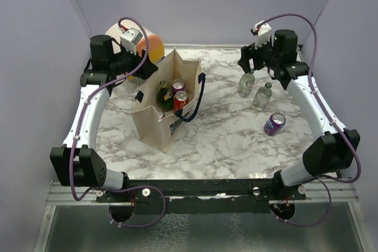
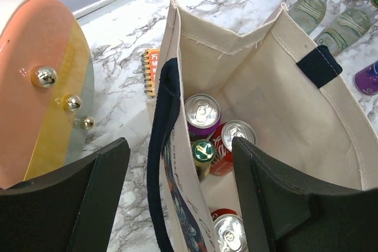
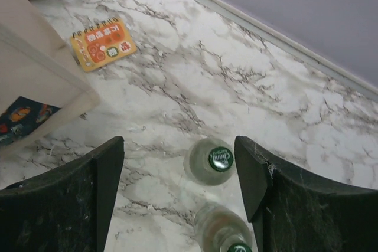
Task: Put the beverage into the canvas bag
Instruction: Pick up the drink from the center of the board.
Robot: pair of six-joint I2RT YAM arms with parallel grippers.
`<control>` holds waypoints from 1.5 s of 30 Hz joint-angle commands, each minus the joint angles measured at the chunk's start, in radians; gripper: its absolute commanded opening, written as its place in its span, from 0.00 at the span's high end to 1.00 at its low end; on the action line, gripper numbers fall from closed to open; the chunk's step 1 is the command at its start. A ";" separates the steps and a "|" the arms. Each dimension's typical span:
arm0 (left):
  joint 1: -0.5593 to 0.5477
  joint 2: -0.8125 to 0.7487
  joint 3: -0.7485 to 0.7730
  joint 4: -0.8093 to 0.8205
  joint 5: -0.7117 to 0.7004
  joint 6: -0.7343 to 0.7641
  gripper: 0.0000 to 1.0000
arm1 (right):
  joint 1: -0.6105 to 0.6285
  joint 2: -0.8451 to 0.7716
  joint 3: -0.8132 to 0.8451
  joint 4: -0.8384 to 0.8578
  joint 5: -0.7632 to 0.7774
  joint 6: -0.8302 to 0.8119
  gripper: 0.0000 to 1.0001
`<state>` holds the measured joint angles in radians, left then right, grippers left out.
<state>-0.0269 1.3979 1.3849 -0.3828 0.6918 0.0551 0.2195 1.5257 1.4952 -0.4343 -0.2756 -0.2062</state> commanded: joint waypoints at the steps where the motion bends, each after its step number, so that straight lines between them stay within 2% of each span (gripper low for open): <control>1: -0.011 0.007 0.047 -0.004 -0.044 0.014 0.27 | -0.070 -0.097 -0.062 -0.013 0.012 0.035 0.25; 6: -0.012 0.000 0.050 -0.027 -0.072 0.061 0.25 | -0.107 -0.143 -0.130 -0.015 0.033 0.035 0.22; 11: -0.012 -0.002 0.042 -0.022 -0.102 0.062 0.25 | -0.110 -0.134 -0.120 -0.093 0.040 0.013 0.19; 23: -0.012 -0.061 0.024 -0.057 -0.145 0.121 0.25 | -0.113 -0.094 -0.173 -0.074 0.029 0.030 0.12; 31: -0.015 -0.137 -0.075 -0.042 -0.130 0.135 0.25 | -0.112 -0.011 -0.157 -0.038 0.038 0.040 0.12; 39: -0.026 -0.171 -0.073 -0.069 -0.147 0.148 0.24 | -0.112 0.095 -0.108 -0.032 0.051 0.017 0.13; 45: -0.040 -0.152 -0.076 -0.015 -0.147 0.162 0.24 | -0.112 0.163 -0.047 -0.044 0.065 -0.006 0.16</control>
<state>-0.0551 1.2575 1.3102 -0.4416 0.5560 0.1951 0.1101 1.6554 1.3785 -0.4873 -0.2325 -0.1886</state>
